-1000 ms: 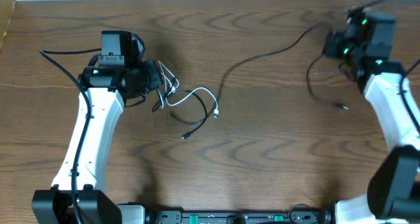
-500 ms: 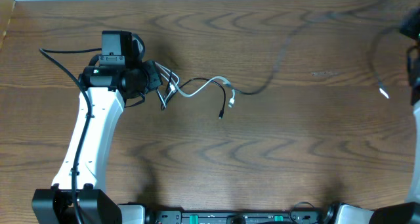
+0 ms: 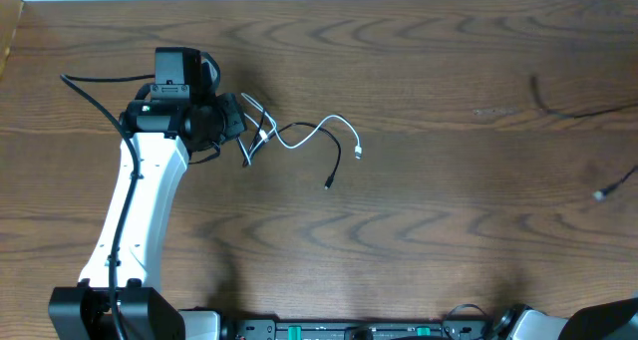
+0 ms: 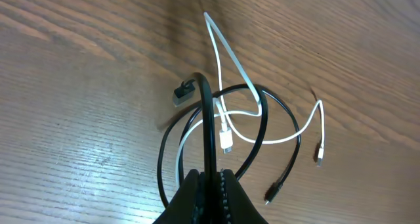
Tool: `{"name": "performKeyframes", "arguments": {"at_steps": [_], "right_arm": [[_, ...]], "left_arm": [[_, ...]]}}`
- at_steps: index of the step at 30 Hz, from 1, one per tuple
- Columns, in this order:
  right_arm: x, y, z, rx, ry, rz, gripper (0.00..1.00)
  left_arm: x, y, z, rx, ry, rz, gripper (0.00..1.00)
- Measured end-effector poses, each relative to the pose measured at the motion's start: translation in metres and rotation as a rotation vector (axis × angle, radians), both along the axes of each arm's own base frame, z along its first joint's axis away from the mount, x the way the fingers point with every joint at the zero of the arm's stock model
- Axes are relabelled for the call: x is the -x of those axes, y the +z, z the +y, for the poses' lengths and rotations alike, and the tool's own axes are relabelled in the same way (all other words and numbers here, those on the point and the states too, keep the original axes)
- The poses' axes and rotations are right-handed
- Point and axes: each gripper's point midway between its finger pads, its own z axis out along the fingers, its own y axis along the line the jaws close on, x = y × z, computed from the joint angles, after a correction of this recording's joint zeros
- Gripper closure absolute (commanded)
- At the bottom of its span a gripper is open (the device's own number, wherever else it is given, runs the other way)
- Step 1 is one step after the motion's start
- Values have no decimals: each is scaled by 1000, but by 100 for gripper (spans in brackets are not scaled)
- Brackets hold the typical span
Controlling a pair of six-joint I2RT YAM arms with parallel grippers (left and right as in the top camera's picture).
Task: Untangle cables
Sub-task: 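Carry the black cable to the right table edge with right gripper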
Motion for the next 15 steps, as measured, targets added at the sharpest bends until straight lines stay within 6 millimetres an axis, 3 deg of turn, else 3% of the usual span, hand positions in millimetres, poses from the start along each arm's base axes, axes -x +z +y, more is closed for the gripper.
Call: {"name": "performKeyframes", "arguments": {"at_steps": [7,12,13,15], "right_arm": [[-6,-53,24,-72,134,195,99],[-29,-96,16,-70,186,274,99],[-32,-100,13,-66,190,280,91],[-45,-110,6,-43,201,274,66]], "left_arm": [[1,0,0,0,0,4,92],[1,0,0,0,0,4,92],[1,-1,0,0,0,5,92],[1,-1,0,0,0,6,92]]}}
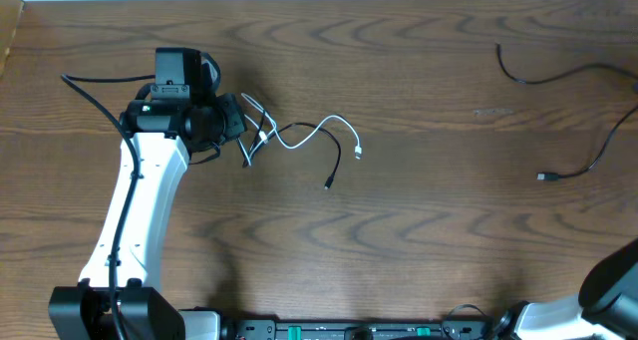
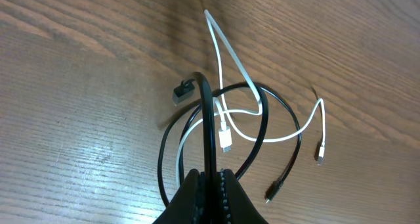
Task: Untangle cables
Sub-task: 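Carry the black cable to the right table edge with right gripper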
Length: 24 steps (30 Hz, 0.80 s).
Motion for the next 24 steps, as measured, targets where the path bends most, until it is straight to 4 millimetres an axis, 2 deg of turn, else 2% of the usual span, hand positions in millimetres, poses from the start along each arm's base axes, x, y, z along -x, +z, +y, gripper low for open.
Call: {"name": "performKeyframes", "arguments": {"at_steps": [3,5,13,17,22,24], "right_arm": [[-7,-9,-2,5,15,5,45],[-8,-10,1,-8,36,5,42],[-3,-35,46,-180,175,72,46],[0,-45,67,-224,219,123,63],[-6,-42,68,-171,207,128,64],[-8,-40,61,-134,176,125,56]], "left_arm": [[0,0,0,0,0,0,92],[0,0,0,0,0,0,92],[0,0,0,0,0,1,92],[-1,1,-3,16,-8,-5,92],[-4,4,-9,46,-24,-22,92],[-4,4,-10,51,-26,-22,92]]}}
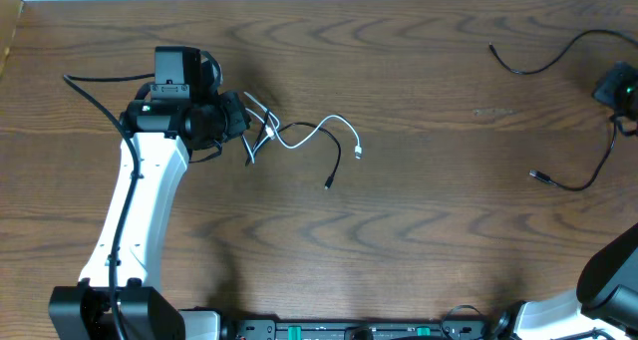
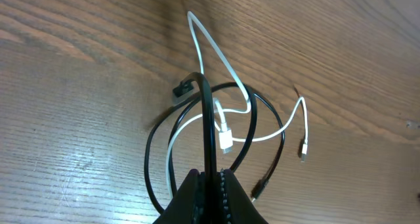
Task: Untangle cables
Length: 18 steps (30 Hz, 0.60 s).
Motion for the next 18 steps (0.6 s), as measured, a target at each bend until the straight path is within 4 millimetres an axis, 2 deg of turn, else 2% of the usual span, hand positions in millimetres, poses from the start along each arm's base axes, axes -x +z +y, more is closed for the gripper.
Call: {"name": "performKeyframes", "arguments": {"at_steps": [1,3,8,11,16,18], "right_arm": [[0,2,-8,29,-35,-2,50],[2,6,-19,66,-93,-7,48],[-3,25,-49,158,-225,-82,51],[-7,23,-53,154,-237,-98,51],[-7,2,-50,76,-204,-59,50],[-4,5,-54,60,-208,-49,52]], "left_arm": [[0,0,-1,0,-2,0,92],[0,0,-2,1,-5,0,92],[2,0,-9,3,-25,2,92],[2,0,-14,3,-38,1,92],[2,0,-17,3,-45,0,93],[2,0,-17,3,-45,0,92]]}}
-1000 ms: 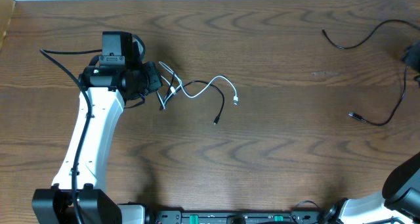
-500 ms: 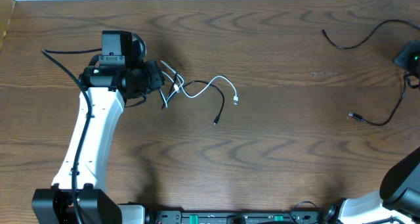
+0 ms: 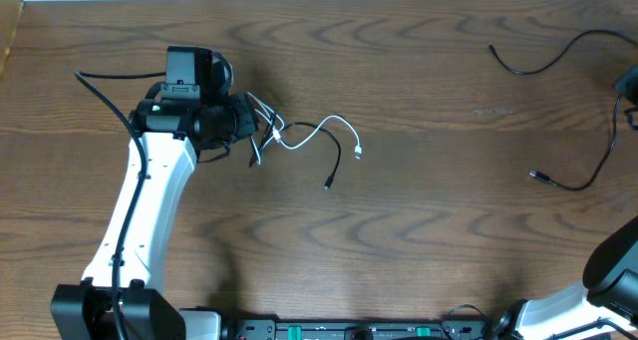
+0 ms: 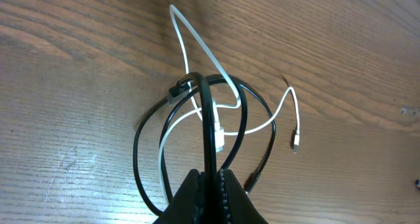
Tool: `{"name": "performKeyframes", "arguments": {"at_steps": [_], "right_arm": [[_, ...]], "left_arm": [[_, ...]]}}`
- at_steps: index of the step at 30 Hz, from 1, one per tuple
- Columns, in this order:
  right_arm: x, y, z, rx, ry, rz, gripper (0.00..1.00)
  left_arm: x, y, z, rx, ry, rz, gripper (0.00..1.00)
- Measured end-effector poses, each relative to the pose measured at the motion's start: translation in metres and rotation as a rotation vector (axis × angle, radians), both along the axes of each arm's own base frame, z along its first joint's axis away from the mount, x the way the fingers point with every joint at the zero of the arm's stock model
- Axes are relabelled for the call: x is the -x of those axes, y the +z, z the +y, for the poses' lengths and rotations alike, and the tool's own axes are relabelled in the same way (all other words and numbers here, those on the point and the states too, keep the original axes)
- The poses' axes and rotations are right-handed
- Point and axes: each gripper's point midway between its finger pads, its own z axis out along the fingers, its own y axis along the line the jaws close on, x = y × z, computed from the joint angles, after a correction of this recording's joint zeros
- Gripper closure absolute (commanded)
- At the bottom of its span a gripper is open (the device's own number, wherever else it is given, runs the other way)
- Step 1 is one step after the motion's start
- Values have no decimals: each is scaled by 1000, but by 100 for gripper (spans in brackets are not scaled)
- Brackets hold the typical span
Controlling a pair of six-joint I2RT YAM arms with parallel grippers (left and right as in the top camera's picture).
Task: Untangle cables
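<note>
A tangle of one black cable point(image 4: 137, 159) and one white cable point(image 4: 195, 48) lies on the wooden table, left of centre. My left gripper point(image 4: 211, 177) is shut on a black strand that rises from the tangle point(image 3: 263, 131). The white cable's plug point(image 3: 357, 154) and the black plug point(image 3: 327, 184) trail off to the right. A separate black cable point(image 3: 554, 57) lies at the far right. My right gripper point(image 3: 630, 82) shows only partly at the right edge beside that cable, its jaws hidden.
The left arm point(image 3: 140, 210) runs from the table's front edge up to the tangle. Part of the right arm point(image 3: 610, 265) shows at the lower right corner. A wall edge borders the table at the back.
My left gripper has shifted a little to the right with the black strand still in it, and the loops sit closer together. The right gripper has moved further towards the right edge.
At first the left gripper held the black strand over the tangle, and the separate black cable was barely in view at the far right. That cable then lay further into view. Then the right gripper showed beside it. The left gripper has kept its hold throughout.
</note>
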Motion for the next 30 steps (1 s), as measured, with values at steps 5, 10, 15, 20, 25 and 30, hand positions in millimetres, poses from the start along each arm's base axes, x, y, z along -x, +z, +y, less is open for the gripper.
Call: {"name": "performKeyframes", "arguments": {"at_steps": [5,10,15,20,25,30], "right_arm": [[0,51,-19,-13,-26,-17,50],[1,79,-38,-50,-45,13,46],[-4,48,-51,-120,-58,106,42],[-6,-21,-68,-203,-86,207,33],[-7,-66,-81,-243,-107,251,29],[-24,-80,-81,-280,-69,199,31]], "left_arm": [[0,0,0,0,0,0,92],[0,0,0,0,0,0,92],[0,0,0,0,0,0,92],[0,0,0,0,0,1,92],[1,-1,0,0,0,5,92],[1,-1,0,0,0,5,92]]}}
